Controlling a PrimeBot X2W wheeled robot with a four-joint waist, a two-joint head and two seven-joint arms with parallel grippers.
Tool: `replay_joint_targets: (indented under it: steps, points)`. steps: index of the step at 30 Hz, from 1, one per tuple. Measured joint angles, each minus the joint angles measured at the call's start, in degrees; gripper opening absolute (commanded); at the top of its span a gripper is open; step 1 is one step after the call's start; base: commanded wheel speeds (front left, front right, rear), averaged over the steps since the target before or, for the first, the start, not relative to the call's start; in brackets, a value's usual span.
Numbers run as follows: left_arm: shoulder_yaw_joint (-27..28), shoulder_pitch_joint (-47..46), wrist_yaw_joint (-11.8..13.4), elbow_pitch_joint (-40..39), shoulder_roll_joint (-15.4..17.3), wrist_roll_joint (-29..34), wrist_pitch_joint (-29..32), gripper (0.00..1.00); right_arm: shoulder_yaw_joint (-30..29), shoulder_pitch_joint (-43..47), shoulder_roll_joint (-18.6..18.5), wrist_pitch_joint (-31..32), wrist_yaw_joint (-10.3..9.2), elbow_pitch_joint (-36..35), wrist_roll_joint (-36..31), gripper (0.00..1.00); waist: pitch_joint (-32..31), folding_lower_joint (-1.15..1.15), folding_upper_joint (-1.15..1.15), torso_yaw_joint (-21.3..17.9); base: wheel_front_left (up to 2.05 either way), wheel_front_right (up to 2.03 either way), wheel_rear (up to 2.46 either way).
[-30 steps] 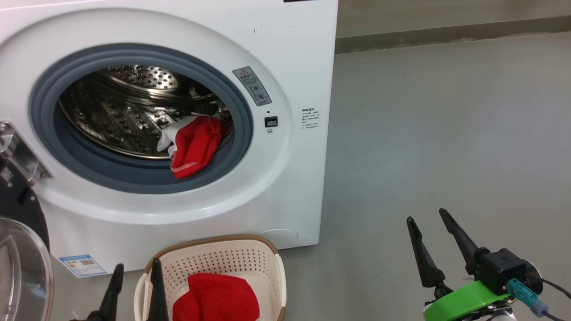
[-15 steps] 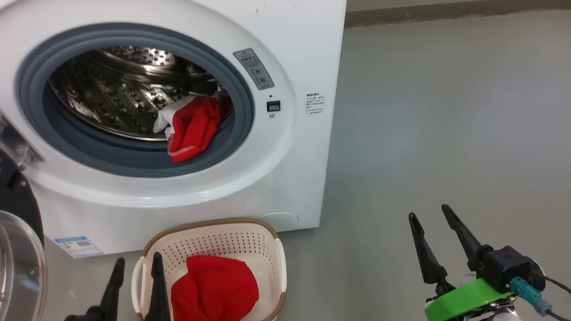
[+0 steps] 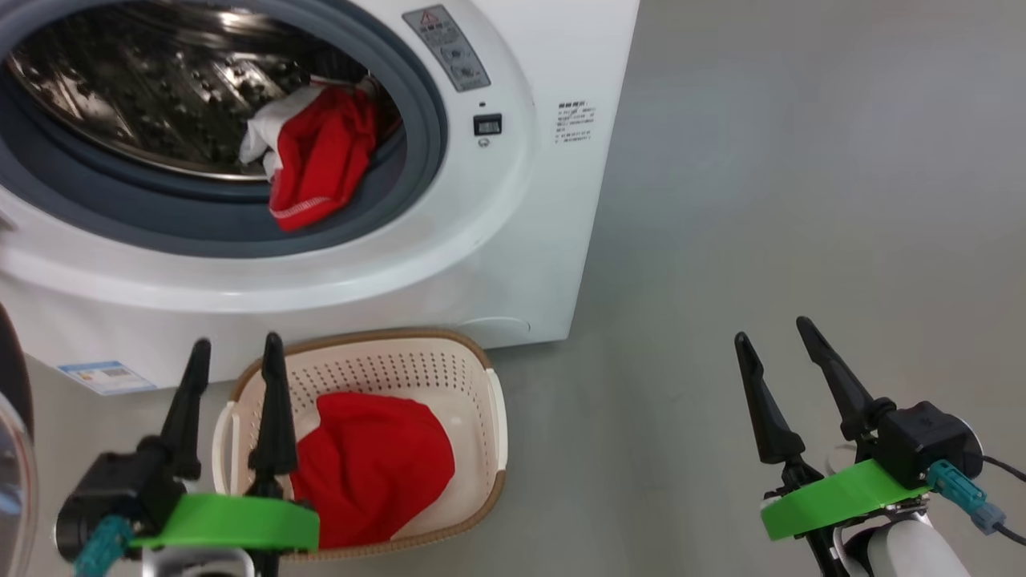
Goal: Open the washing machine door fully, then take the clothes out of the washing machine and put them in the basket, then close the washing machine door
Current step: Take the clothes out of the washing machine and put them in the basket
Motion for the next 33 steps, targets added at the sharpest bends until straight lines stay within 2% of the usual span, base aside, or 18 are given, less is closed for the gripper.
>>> replay_joint_targets:
  steps: [16,22,30,33]
  points:
    - [1.2,-21.6,-3.0,10.0,2.7,-2.3,1.1,1.00,-0.1,-4.8,0.0,0.0,0.00,-2.2,0.5,1.00,10.9,0.00,0.00,-0.2,0.00,0.00,0.00]
    - [0.5,-30.6,-4.1,16.8,3.4,-2.2,1.4,1.00,-0.2,-6.3,0.0,0.0,0.00,-2.7,0.5,1.00,14.7,0.00,0.00,0.0,0.00,0.00,0.00]
    - [-0.1,-42.9,-4.2,27.2,3.3,-2.0,-0.7,1.00,-0.2,-7.5,0.0,0.0,0.00,-3.5,0.4,1.00,18.8,0.00,0.00,0.3,0.00,0.00,0.00]
    - [-0.5,-47.0,-5.1,32.0,3.4,-1.7,-1.2,1.00,0.0,-8.7,-0.1,0.0,0.00,-3.9,0.4,1.00,20.1,0.00,0.00,0.3,0.00,0.00,0.00]
